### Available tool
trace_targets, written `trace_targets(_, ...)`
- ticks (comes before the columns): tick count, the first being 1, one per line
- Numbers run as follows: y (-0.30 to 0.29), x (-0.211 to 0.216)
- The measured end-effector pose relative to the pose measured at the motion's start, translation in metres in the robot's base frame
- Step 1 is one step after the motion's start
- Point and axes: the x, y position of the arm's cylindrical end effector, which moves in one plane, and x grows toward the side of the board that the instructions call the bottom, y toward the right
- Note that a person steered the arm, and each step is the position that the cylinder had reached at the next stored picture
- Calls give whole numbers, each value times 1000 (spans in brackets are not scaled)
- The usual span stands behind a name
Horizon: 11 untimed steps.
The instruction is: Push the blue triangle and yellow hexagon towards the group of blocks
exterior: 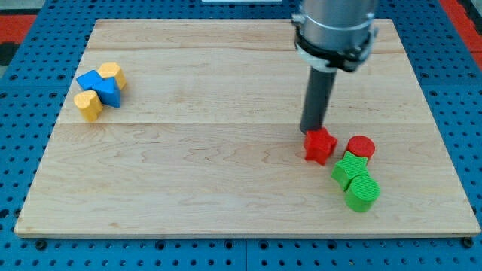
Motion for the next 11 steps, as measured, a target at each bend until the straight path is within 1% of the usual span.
trace_targets(1, -10, -22)
trace_targets(2, -85, -83)
trace_targets(3, -183, -136)
trace_targets(4, -302, -157)
trace_targets(5, -356, -157)
trace_targets(7, -375, -106)
trace_targets(8, -333, -91)
trace_targets(9, -307, -91)
trace_targets(11, -234, -46)
